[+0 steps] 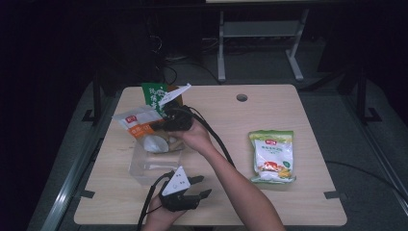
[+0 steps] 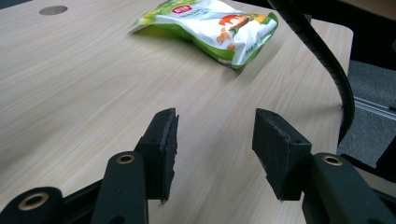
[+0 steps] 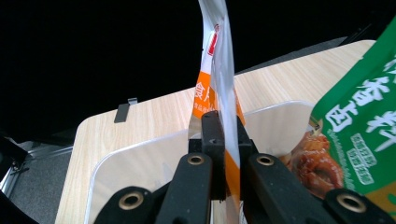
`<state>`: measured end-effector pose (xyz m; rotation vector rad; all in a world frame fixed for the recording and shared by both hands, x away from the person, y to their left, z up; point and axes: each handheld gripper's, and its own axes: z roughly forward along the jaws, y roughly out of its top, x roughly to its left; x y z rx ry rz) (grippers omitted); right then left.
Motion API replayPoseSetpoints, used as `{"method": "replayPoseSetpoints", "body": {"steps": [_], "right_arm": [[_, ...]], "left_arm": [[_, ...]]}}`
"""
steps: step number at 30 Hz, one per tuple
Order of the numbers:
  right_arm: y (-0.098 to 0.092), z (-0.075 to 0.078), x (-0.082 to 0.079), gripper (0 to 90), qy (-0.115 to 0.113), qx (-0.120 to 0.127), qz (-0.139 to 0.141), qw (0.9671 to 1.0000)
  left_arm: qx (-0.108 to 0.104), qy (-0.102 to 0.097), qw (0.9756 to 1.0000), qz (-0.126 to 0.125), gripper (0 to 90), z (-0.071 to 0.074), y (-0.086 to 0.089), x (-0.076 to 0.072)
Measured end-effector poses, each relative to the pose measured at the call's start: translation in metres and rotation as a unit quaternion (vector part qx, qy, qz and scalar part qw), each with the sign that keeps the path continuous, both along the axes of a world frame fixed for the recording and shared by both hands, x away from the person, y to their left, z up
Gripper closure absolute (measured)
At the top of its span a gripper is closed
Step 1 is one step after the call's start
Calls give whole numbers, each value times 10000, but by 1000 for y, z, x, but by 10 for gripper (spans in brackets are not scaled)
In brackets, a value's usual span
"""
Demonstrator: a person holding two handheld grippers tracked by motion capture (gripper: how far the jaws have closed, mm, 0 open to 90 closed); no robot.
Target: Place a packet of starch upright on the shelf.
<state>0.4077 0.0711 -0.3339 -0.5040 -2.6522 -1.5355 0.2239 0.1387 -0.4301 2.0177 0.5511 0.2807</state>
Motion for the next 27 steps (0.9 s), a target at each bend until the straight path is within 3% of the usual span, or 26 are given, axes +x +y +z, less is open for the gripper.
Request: {"method": "replayPoseSetpoints", "body": {"steps": [14, 16, 27], "right_arm": [[14, -31, 7, 899, 367, 118, -12, 9993], [13, -31, 9, 898, 446, 152, -49, 9989], [12, -32, 9, 894, 402, 62, -161, 9990]], "left_arm": [[10, 0, 10000, -11, 499, 0, 0, 0], [4, 4, 10000, -10, 498, 0, 0, 0], [3, 0, 10000, -3, 499, 1, 1, 0]]}}
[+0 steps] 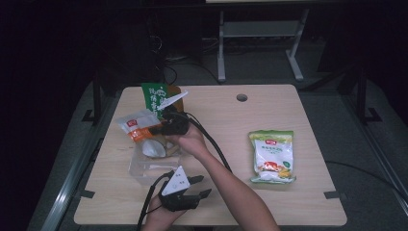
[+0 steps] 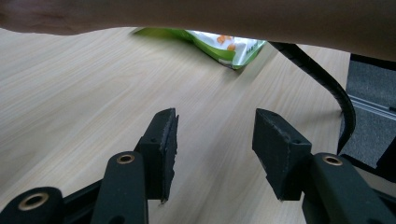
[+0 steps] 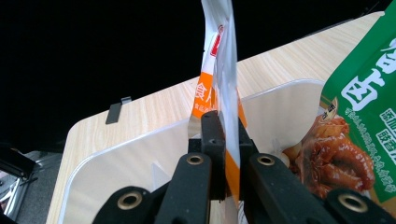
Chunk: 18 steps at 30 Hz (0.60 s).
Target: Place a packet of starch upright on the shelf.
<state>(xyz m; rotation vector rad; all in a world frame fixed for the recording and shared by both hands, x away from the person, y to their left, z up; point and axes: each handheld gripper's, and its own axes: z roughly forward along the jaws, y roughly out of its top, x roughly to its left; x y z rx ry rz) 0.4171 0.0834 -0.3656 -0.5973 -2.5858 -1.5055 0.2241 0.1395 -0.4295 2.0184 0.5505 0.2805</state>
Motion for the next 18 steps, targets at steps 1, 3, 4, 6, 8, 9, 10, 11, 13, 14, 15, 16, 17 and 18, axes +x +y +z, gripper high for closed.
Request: {"method": "replayPoseSetpoints", "body": {"steps": [1, 3, 4, 6, 8, 9, 10, 11, 13, 14, 15, 16, 17, 18], "right_arm": [[0, 0, 0, 893, 14, -5, -8, 10000], [0, 1, -1, 888, -55, -44, -13, 10000], [0, 1, -2, 878, -43, -58, -9, 10000], [0, 3, -3, 834, -93, -144, -32, 9998], [-3, 6, -4, 806, -153, -269, -27, 9995], [-4, 7, -4, 793, -214, -326, -13, 9992], [-6, 8, -5, 794, -175, -360, -21, 9992], [-8, 9, -6, 801, -189, -415, -7, 9990], [-12, 10, -7, 849, -296, -564, 13, 9980], [-13, 11, -8, 882, -285, -618, 31, 9977], [-14, 11, -9, 894, -308, -677, 56, 9972], [-15, 10, -10, 895, -356, -749, 37, 9966], [-16, 10, -11, 896, -364, -744, 42, 9966], [-17, 9, -12, 896, -310, -779, 27, 9965]], "left_arm": [[2, -2, 10000, 0, 499, 0, 0, 0], [6, -6, 10000, 2, 498, 0, 0, 0], [7, -5, 10000, 3, 498, 0, 0, 0], [1, -9, 10000, 7, 497, 0, 0, 0], [3, -10, 10000, -1, 497, 0, 0, 0], [3, -2, 10000, 1, 496, 0, 0, 0], [1, -10, 10000, -1, 496, 0, 0, 0], [25, -15, 10000, -19, 496, -1, -1, 0], [35, -5, 10000, -33, 495, -1, -1, 0], [37, -12, 10000, -36, 496, -1, -2, 0], [28, -18, 10000, -28, 496, -1, -2, -1], [30, -20, 10000, -27, 496, -1, -2, -1], [33, -19, 10000, -26, 495, -1, -2, -1], [33, -17, 10000, -27, 496, -1, -2, 0]]}}
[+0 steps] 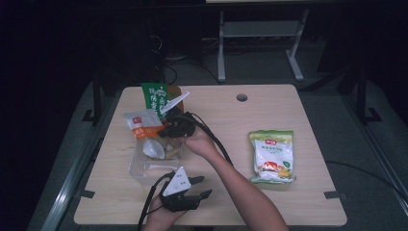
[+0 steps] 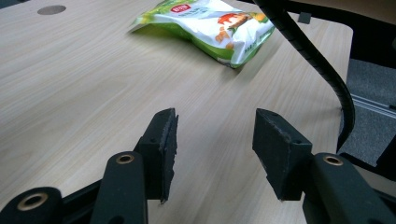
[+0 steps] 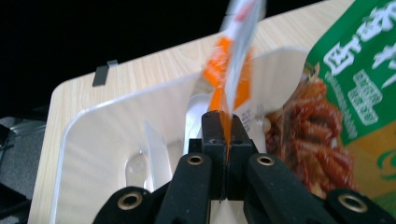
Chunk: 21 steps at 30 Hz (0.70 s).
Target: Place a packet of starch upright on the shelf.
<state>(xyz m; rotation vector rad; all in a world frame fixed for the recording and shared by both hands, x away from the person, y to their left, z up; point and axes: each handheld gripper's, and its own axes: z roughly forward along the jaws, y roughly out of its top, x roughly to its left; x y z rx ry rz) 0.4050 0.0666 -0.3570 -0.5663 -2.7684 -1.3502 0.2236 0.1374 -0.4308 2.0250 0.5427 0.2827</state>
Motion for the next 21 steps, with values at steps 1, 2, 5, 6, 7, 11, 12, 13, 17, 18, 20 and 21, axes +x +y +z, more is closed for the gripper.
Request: {"method": "replayPoseSetpoints", "body": {"steps": [1, 2, 5, 6, 7, 11, 12, 13, 17, 18, 20, 21], "right_arm": [[-1, -2, 0, 896, -33, -23, 32, 10000], [-3, -3, -1, 896, -17, -18, 14, 10000], [-9, -7, -2, 897, 45, -15, -7, 10000], [-11, -8, -2, 897, 46, -31, -17, 10000], [-12, -10, -2, 897, 46, -23, -7, 10000], [-15, -15, -4, 898, 77, -22, 69, 9999], [-16, -16, -5, 897, 101, 0, 75, 9999], [-17, -18, -5, 897, 71, -20, 109, 9999], [-21, -24, -6, 897, 195, -7, 121, 9997], [-22, -26, -6, 897, 207, -43, 120, 9997], [-23, -30, -6, 897, 252, -103, 116, 9996], [-23, -32, -5, 896, 235, -133, 84, 9996]], "left_arm": [[-4, -3, 10000, 0, 496, 0, 0, 0], [-4, -2, 10000, -1, 495, 0, 0, 0], [15, 8, 10000, -6, 496, 0, 0, 0], [8, 18, 10000, -3, 496, -1, -1, 0], [13, 22, 10000, -4, 495, -1, -1, 0], [18, 23, 10000, -3, 495, -1, -1, -1], [16, 29, 10000, -1, 495, -1, -1, 0], [17, 29, 10000, 0, 495, -1, -1, 0], [22, 22, 10000, -17, 495, -1, -1, 0], [26, 23, 10000, -18, 495, -1, -2, 0], [23, 31, 10000, -15, 494, -1, -2, -1], [24, 25, 10000, -12, 494, -1, -2, -1]]}}
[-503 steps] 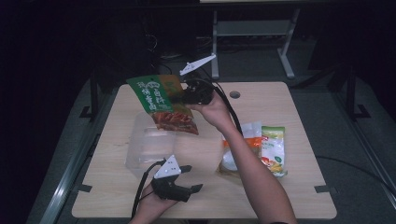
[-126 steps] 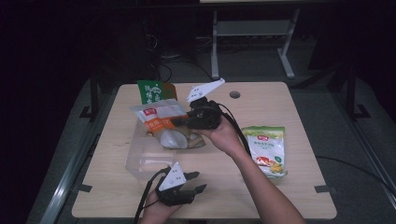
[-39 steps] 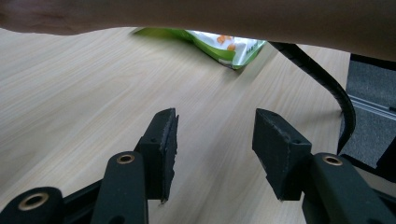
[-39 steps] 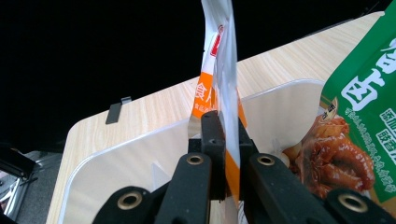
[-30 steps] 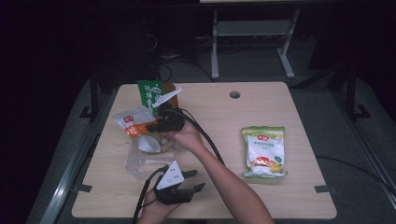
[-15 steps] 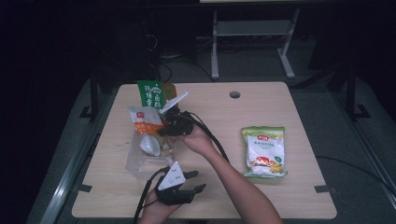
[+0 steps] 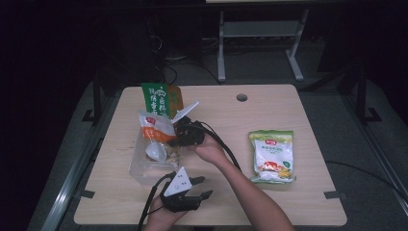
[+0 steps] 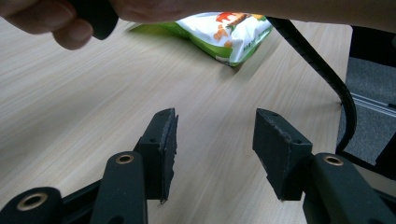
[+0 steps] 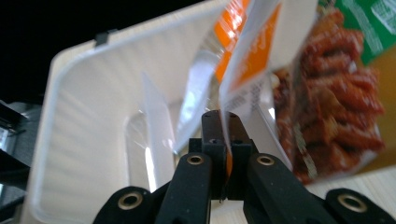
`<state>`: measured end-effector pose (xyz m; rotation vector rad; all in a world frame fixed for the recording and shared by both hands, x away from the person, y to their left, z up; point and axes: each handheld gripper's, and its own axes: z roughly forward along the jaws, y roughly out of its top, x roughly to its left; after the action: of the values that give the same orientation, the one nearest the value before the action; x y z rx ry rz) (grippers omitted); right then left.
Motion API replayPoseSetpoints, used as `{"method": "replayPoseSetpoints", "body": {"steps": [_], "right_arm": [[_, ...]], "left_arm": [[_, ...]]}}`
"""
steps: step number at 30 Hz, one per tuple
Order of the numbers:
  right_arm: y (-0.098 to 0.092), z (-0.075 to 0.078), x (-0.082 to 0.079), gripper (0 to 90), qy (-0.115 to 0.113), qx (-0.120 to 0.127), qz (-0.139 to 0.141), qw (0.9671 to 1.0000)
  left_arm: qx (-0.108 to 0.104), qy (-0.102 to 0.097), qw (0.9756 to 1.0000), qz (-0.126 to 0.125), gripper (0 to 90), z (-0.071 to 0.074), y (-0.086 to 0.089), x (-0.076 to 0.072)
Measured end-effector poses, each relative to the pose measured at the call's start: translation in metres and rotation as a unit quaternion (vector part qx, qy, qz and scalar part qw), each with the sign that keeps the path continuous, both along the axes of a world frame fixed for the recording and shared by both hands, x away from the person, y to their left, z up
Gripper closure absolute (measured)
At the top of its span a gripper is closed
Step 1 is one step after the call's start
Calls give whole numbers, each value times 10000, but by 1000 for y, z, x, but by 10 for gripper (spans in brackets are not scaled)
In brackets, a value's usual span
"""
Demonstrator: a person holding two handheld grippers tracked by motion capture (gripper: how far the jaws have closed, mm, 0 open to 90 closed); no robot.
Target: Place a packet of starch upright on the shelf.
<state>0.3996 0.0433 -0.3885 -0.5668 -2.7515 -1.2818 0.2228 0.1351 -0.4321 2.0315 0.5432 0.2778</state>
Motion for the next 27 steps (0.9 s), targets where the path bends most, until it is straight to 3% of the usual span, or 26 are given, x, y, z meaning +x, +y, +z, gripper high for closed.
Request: {"method": "replayPoseSetpoints", "body": {"steps": [4, 8, 10, 16, 18, 23, 27], "right_arm": [[-3, -8, 4, 893, 100, -69, 26, 9999], [-6, -6, 4, 872, 266, 105, -10, 9996], [-8, -3, 3, 839, 144, 139, -15, 9998], [-23, 11, 0, 685, 114, 292, -74, 9995], [-28, 15, -3, 672, 114, 332, -47, 9994], [-50, 27, -12, 595, -46, 340, -23, 9994], [-74, 33, -18, 559, -27, 348, -198, 9992]], "left_arm": [[13, -1, 10000, -6, 493, 0, 0, 0], [10, 2, 10000, -10, 492, 0, 1, 0], [-3, 21, 10000, 1, 491, 0, 1, 1], [-8, 35, 10000, 21, 481, 0, 1, 1], [-28, 36, 10000, 41, 476, 0, 1, 1], [-1, 57, 10000, 48, 458, 0, 1, 2], [112, 54, 9999, 16, 447, -1, 1, 3]]}}
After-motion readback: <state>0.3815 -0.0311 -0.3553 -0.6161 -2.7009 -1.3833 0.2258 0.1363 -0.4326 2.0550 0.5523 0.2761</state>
